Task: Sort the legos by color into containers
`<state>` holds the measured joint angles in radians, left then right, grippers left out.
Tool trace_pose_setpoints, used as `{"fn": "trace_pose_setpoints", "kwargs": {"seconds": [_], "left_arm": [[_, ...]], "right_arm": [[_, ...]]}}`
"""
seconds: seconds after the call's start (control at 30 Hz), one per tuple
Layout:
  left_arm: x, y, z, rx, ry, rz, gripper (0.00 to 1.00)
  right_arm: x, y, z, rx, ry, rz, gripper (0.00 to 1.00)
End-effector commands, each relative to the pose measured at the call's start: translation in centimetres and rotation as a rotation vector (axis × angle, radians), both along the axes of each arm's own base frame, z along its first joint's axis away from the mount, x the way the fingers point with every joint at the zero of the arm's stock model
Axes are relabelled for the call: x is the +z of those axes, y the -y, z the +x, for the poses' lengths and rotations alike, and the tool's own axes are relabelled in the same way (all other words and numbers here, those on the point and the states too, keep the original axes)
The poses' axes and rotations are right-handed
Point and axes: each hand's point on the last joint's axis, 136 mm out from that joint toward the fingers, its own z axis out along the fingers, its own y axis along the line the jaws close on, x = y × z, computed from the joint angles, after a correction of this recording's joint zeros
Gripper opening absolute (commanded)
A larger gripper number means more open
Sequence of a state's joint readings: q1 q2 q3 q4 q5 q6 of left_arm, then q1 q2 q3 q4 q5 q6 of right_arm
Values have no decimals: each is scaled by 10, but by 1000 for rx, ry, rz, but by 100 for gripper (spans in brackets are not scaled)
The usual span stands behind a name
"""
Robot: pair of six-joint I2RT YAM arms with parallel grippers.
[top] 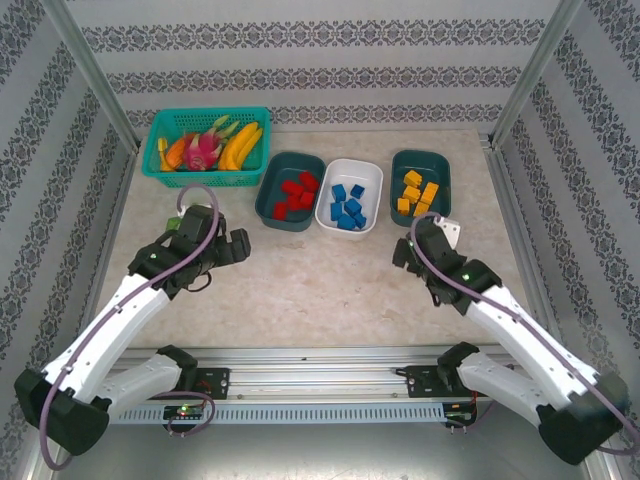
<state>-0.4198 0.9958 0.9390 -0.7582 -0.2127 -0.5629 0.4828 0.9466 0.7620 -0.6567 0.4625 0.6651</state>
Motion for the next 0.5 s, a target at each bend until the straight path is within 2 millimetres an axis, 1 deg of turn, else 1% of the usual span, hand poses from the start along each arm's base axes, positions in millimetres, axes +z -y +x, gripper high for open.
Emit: {"fn": "trace_pose_setpoints", "kwargs": {"seconds": [0.0, 0.03, 0.1, 0.17, 0.2, 0.27, 0.33, 0.47], "left_arm": [[-2, -42, 27, 57, 153, 277, 100], [-9, -52, 31, 96, 177, 303, 100], [-23, -62, 44, 94, 195, 347, 100], [-46, -68, 58, 51, 147, 397, 100], [-57, -68, 63, 19, 116, 402, 100], [-77, -68, 76, -34, 63, 397, 100], [-89, -75, 87, -9, 62, 366, 100], [-109, -83, 111, 30, 119, 304, 100]], "right_arm": [[-3, 33, 33, -18, 74, -238, 98], [-9, 41, 41, -9, 73, -278, 98], [-25, 54, 52, -11, 58, -321, 98], [-35, 62, 66, -1, 21, -310, 98], [-40, 60, 75, 25, 21, -289, 98], [-44, 54, 94, 72, 79, -285, 98], [-44, 51, 109, 90, 145, -282, 98], [-49, 42, 133, 144, 229, -241, 98]]}}
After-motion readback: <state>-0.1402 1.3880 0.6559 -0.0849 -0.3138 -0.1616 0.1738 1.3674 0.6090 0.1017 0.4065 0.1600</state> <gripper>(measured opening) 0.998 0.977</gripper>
